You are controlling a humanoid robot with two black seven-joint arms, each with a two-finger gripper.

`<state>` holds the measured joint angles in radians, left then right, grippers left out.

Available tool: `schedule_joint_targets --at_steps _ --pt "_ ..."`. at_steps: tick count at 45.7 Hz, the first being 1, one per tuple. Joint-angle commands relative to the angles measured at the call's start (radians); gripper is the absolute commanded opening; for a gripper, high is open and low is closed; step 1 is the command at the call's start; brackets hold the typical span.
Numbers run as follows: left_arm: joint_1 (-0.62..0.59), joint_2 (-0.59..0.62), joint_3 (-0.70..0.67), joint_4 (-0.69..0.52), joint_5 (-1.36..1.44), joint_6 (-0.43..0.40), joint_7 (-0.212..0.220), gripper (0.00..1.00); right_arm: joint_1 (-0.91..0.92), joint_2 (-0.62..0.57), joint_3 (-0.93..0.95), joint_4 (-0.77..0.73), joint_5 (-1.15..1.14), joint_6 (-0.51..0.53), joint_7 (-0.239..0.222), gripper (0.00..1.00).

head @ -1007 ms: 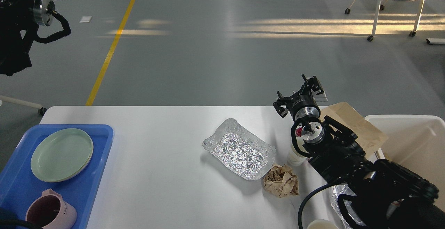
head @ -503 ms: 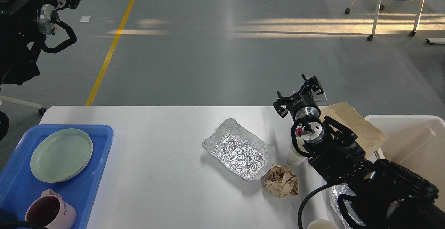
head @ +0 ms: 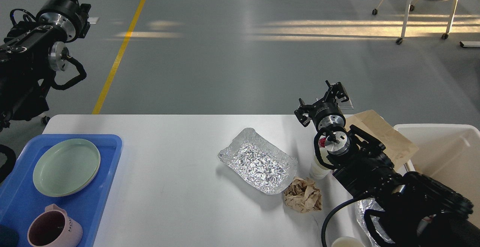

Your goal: Tidy desktop

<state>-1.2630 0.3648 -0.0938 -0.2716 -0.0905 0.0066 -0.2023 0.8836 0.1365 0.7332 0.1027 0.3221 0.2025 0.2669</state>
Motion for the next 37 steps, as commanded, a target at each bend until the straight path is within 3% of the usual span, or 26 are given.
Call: schedule_joint_targets --at_steps 1,17,19,24,27,37 --pt "0.034 -0.001 -0.001 0.000 0.000 0.000 -0.014 0.95 0.000 0.000 0.000 0.000 0.000 0.000 0.000 1.00" --pt "0.189 -0.027 -0.135 0.000 -0.003 0.000 -0.023 0.95 0.000 0.000 0.000 0.000 0.000 0.000 0.000 1.00" --pt "0.209 -0.027 -0.144 -0.001 -0.003 0.000 -0.048 0.95 0.000 0.000 0.000 0.000 0.000 0.000 0.000 1.00" --pt "0.251 -0.030 -0.146 0.000 -0.008 0.000 -0.172 0.95 0.000 0.000 0.000 0.000 0.000 0.000 0.000 1.00" --pt "0.278 -0.035 -0.147 0.000 -0.009 0.001 -0.218 0.95 0.000 0.000 0.000 0.000 0.000 0.000 0.000 1.00" --pt "0.333 -0.067 -0.227 0.000 -0.009 0.000 -0.238 0.95 0.000 0.000 0.000 0.000 0.000 0.000 0.000 1.00"
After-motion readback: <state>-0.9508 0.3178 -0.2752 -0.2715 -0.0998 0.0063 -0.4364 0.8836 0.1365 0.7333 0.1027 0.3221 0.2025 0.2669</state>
